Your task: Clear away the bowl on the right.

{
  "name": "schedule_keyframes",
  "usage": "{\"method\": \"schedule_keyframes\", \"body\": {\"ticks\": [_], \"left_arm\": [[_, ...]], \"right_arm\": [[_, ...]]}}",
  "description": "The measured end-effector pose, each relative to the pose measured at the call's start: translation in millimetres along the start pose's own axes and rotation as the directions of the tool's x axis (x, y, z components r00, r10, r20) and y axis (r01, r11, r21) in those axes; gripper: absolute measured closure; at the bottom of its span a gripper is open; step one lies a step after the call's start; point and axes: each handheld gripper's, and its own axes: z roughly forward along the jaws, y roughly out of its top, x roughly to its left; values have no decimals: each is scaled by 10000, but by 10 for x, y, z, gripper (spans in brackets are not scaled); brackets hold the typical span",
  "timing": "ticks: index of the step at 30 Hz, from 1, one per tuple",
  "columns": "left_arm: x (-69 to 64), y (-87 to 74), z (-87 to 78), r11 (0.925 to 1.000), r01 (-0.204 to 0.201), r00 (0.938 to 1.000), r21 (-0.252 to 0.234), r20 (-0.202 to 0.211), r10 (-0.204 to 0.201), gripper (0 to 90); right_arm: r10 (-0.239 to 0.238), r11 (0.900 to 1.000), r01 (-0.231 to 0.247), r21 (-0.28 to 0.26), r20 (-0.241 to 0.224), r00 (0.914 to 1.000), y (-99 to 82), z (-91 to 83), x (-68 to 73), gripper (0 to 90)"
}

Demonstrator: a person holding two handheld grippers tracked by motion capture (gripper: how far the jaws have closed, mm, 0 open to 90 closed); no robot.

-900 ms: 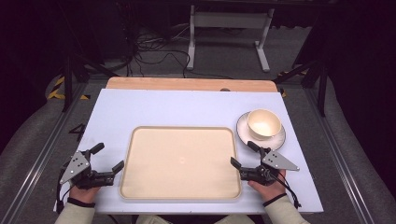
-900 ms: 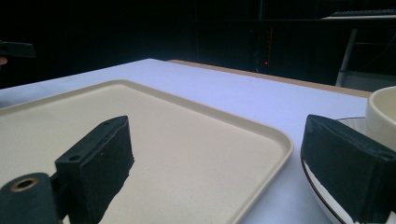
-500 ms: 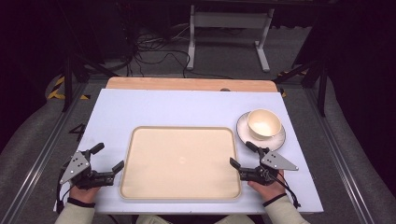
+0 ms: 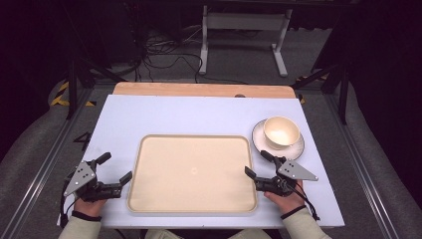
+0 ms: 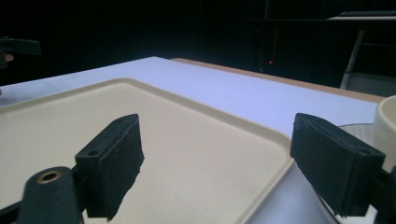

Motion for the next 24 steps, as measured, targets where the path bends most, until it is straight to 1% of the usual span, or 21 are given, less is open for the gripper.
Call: {"method": "schedule_keyframes", "body": {"ticks": [2,4,7,9,11,19,21,24], "left_arm": [[0,0,0,10000,-3,10000,1,2,3,3],[-1,0,0,10000,-2,10000,3,1,2,3],[-2,0,0,10000,-7,10000,12,-5,7,3],[-1,0,0,10000,-6,10000,16,-6,6,3],[-1,0,0,10000,-5,10000,15,-4,5,3],[-1,0,0,10000,-5,10000,11,3,5,3],[-1,0,-1,10000,-5,10000,13,4,5,3],[-1,0,0,10000,-10,10000,15,-3,10,3]], "right_arm": [[11,10000,-11,-38,32,10000,19,-7,-2,173],[12,9999,-11,-165,66,10000,84,-24,-15,176],[72,9998,-70,-195,115,9999,159,-41,-27,178],[158,9999,-157,-65,82,9998,188,-40,-27,177],[103,9999,-104,110,119,9999,219,-41,-21,177],[151,9995,-152,266,53,9999,319,-22,-5,178],[148,9992,-152,358,96,9998,337,-21,-13,195],[100,9990,-99,437,-25,9999,366,-25,-31,233]]}}
